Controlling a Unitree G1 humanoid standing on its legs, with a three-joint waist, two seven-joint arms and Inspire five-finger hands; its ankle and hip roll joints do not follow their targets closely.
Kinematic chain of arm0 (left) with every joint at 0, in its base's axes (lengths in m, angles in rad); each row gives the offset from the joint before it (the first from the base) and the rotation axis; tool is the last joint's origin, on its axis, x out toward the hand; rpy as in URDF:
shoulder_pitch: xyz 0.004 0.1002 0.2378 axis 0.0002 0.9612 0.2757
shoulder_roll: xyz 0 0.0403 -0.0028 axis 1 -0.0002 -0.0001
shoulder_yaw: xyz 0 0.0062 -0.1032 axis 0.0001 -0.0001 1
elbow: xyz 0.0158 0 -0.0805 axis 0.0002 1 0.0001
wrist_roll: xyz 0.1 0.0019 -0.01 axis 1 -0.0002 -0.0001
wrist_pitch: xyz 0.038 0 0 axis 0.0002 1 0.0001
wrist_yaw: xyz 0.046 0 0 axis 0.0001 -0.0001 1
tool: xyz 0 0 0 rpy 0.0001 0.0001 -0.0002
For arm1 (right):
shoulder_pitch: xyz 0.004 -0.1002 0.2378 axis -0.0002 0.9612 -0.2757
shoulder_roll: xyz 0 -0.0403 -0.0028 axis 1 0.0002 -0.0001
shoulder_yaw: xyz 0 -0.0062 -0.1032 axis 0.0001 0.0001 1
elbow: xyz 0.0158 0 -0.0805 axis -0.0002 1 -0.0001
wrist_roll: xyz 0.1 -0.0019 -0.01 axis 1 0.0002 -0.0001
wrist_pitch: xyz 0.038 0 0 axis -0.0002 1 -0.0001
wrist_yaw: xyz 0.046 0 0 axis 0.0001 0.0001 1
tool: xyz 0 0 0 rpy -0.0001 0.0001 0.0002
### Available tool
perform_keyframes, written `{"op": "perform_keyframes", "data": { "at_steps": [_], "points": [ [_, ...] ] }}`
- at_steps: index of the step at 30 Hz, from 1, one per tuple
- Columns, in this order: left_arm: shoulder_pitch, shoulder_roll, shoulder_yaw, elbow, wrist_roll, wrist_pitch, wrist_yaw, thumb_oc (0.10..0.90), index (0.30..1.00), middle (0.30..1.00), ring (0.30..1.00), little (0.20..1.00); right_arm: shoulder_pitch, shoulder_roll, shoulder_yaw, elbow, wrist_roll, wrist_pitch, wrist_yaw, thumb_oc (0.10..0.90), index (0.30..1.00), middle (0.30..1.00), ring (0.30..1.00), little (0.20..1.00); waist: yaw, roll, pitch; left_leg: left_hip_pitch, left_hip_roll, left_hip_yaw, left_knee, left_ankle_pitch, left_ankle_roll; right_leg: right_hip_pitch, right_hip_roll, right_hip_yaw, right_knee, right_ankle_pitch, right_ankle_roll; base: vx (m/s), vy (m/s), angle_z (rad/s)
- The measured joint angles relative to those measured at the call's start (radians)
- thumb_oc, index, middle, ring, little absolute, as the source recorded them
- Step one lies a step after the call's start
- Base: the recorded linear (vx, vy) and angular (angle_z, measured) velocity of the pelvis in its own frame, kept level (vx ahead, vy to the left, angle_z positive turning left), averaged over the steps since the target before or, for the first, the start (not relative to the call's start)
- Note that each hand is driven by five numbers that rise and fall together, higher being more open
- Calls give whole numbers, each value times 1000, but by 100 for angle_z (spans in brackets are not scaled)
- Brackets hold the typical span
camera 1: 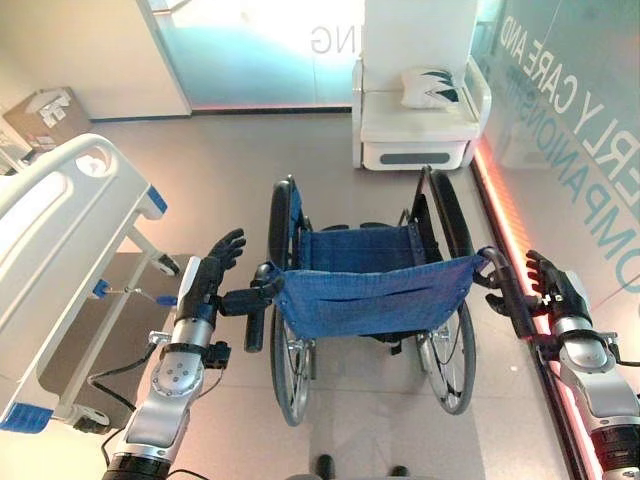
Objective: Push the wheelchair next to the bed
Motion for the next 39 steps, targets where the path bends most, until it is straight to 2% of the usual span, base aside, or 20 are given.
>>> {"op": "perform_keyframes", "data": {
  "at_steps": [10, 16, 21, 25, 28, 30, 32, 39],
  "points": [
    [-49, -8, -62, 63, 2, 40, 16, 800, 900, 900, 900, 900, 0, -22, 3, 0, 2, 2, -20, 800, 900, 900, 900, 900, 13, 15, -10, 0, -1, 1, 0, 3, 1, 1, 1, 0, 0, 0, 0, -1, 0, 0],
    [-80, -8, -97, 75, 11, 109, -37, 800, 900, 900, 900, 900, -1, -44, 4, -5, 2, 1, -56, 800, 900, 900, 900, 900, 22, 23, -15, 0, -1, 1, 0, 3, 1, 1, 1, 0, 0, 0, 0, 0, 0, 0],
    [-160, -5, -132, 127, 42, 199, -50, 800, 900, 900, 900, 900, -60, -79, 47, -5, 3, 1, -165, 800, 900, 900, 900, 900, 22, 42, -27, 1, 0, 1, -6, 8, 0, 2, 3, -1, 0, 2, 2, 0, 0, 0],
    [-216, -5, -142, 174, 42, 241, -73, 800, 900, 900, 900, 900, -141, -89, 48, -5, -4, 1, -284, 800, 900, 900, 900, 900, 22, 46, -30, 0, 1, 1, -7, 9, -2, 2, 6, -1, 0, 1, 3, 0, 0, 0],
    [-228, -5, -142, 189, 42, 252, -91, 800, 900, 900, 900, 900, -202, -120, 48, -6, -2, 1, -320, 800, 900, 900, 900, 900, 21, 49, -32, -3, 0, 0, -7, 9, -1, 2, 6, -1, 0, 1, 3, 10, 24, -3],
    [-228, -5, -142, 191, 42, 252, -100, 800, 900, 900, 900, 900, -230, -136, 48, -26, 11, 1, -318, 800, 900, 900, 900, 900, 20, 51, -32, -2, 0, 0, -6, 9, -1, 3, 5, -2, 0, 2, 3, 7, 19, -2],
    [-228, -5, -142, 192, 49, 252, -119, 800, 900, 900, 900, 900, -237, -142, 48, -68, 76, 1, -307, 800, 900, 900, 900, 900, 20, 52, -33, -2, -1, 0, 0, 9, -1, 3, 5, -2, 0, 2, 2, 2, 7, 2],
    [-230, -5, -150, 195, 58, 252, -131, 800, 900, 900, 900, 900, -238, -142, 123, -157, 124, 4, -174, 800, 900, 900, 900, 900, 19, 54, -33, -2, -1, -1, 0, 9, -1, 0, 6, -2, 0, 1, 2, 1, 6, 1]
  ]
}}
